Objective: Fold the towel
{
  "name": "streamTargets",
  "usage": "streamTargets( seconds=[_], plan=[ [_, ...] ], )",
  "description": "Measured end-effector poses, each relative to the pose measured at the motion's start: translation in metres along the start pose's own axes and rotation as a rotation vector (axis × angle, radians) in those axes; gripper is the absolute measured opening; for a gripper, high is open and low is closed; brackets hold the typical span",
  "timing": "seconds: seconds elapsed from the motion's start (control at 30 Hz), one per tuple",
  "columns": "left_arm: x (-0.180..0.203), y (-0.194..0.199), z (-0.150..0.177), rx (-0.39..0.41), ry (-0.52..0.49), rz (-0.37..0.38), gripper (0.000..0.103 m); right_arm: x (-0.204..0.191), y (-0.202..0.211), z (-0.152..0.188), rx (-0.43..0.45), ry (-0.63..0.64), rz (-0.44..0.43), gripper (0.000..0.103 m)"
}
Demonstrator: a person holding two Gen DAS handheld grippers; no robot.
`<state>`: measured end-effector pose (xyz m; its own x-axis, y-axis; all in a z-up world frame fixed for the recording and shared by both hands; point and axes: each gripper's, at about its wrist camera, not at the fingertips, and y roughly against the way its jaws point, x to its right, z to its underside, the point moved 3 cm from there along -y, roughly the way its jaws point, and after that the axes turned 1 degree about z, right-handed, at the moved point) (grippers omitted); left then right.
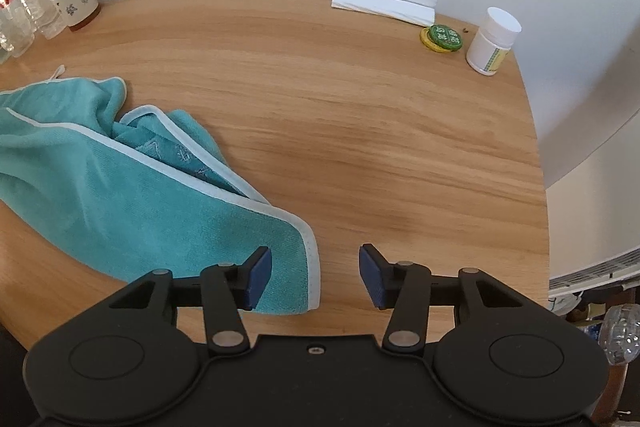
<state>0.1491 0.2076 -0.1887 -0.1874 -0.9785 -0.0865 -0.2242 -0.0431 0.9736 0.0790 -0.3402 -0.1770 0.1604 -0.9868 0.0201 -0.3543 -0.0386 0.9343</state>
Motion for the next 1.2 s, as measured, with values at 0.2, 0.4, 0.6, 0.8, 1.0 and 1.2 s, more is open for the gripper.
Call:
streamTargets(
  seconds=[0.2,0.4,0.6,0.8,1.0,1.2],
  plan=[
    [0.001,0.006,0.000,0.011,-0.006,0.007,0.008,-0.007,-0.023,-0.012,-0.052,0.046,-0.020,0.052],
    [0.002,0.014,0.006,0.039,-0.011,-0.010,0.007,-0.006,-0.033,-0.018,-0.130,0.027,-0.071,0.011],
    [0.000,0.027,0.016,0.069,0.019,-0.020,0.007,-0.009,-0.008,-0.012,-0.072,0.024,-0.080,0.005],
    [-0.009,0.057,0.043,0.125,0.061,-0.018,0.007,-0.028,0.031,0.020,-0.031,0.072,-0.121,0.003],
    [-0.026,0.066,0.086,0.096,0.115,0.001,0.007,-0.034,0.039,0.067,-0.105,0.060,-0.128,0.003],
    [-0.038,0.055,0.127,0.026,0.140,-0.009,0.007,-0.030,0.024,0.087,-0.151,0.051,-0.072,0.003]
  ],
)
